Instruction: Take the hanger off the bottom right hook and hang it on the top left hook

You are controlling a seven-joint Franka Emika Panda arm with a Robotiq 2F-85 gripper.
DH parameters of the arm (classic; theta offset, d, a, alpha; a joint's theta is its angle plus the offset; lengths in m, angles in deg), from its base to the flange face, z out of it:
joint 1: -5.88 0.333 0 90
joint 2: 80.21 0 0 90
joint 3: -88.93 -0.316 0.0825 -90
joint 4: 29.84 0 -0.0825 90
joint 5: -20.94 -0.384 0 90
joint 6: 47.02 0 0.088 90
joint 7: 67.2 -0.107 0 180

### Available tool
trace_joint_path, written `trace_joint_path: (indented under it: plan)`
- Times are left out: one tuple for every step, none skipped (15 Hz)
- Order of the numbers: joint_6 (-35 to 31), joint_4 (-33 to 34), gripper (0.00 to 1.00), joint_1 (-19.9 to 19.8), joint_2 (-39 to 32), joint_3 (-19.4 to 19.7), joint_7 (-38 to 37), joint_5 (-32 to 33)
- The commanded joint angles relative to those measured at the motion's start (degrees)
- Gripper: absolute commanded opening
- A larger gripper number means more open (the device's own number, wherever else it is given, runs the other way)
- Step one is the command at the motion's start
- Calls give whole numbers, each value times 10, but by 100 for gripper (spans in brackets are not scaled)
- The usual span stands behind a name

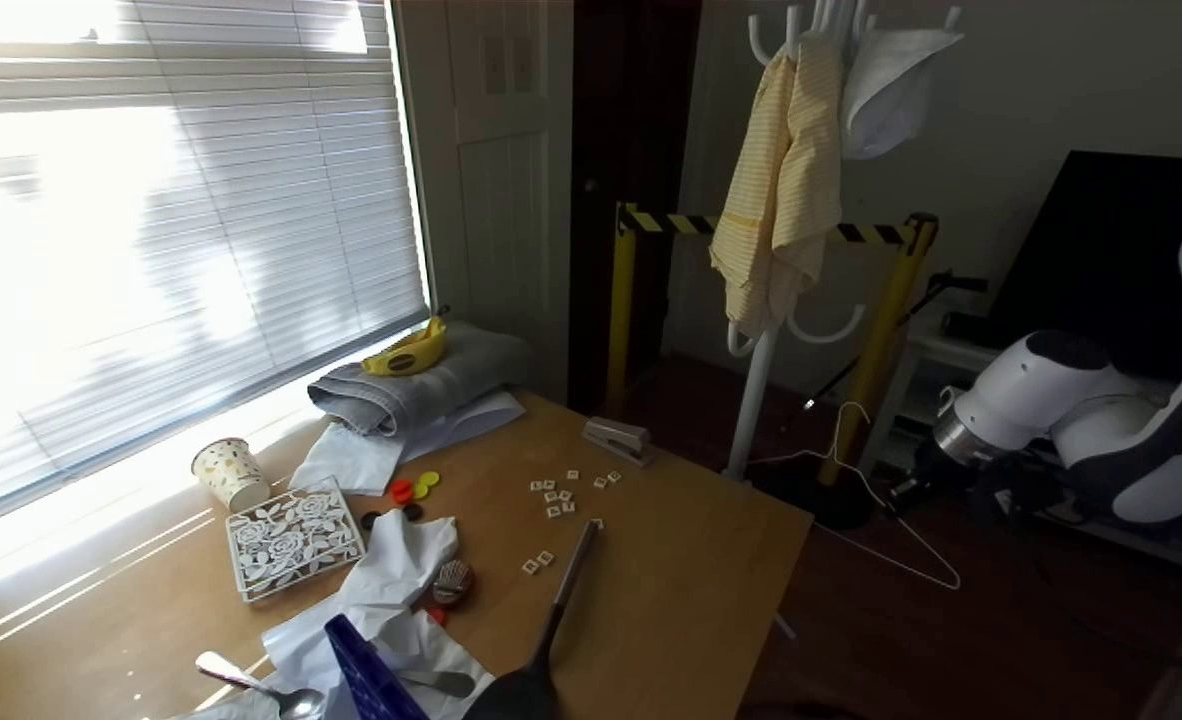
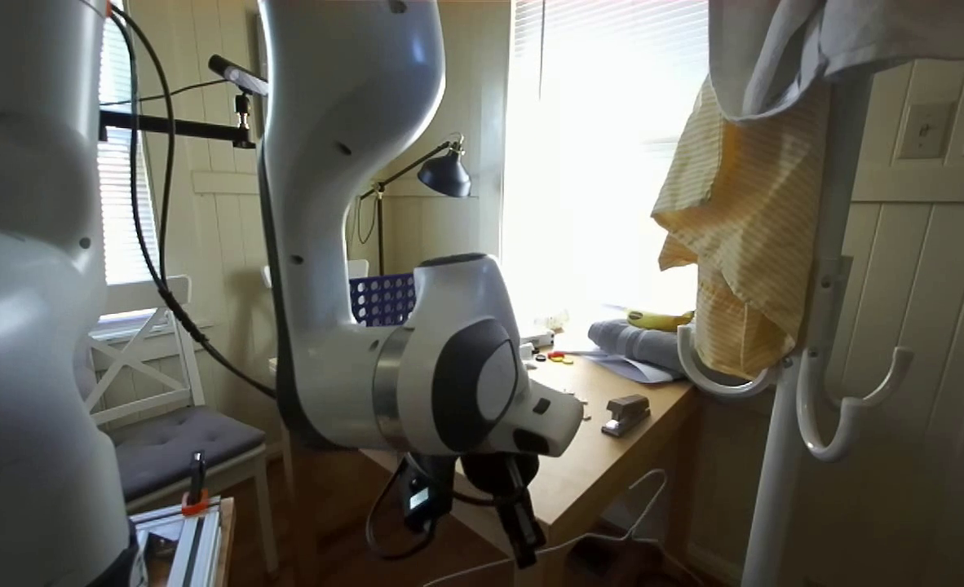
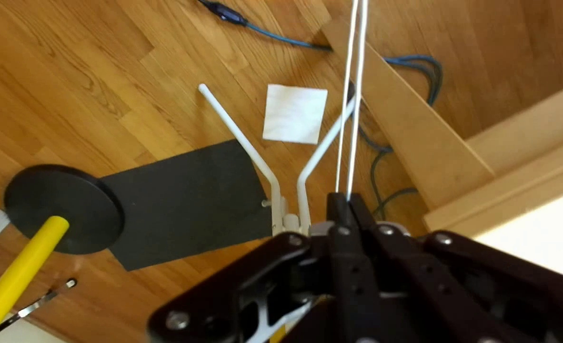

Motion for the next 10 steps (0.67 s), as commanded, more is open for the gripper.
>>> trace_joint_path:
  plan:
    - [37, 0, 1, -49, -3, -9, -7, 157]
    - [40, 1, 1, -56, 2, -1, 1, 202]
    - [40, 1, 1, -64, 10, 9, 9, 247]
    - [34, 3, 1, -72, 21, 23, 18, 293]
    - [28, 6, 1, -79, 28, 36, 24, 338]
    - [16, 10, 1, -90, 36, 54, 37, 384]
    - [3, 13, 1, -100, 43, 72, 48, 428]
    - [-9, 16, 1, -107, 52, 91, 65, 468]
    - [-25, 18, 1, -114, 60, 112, 86, 503]
    - [-41, 19, 1, -119, 68, 132, 107, 536]
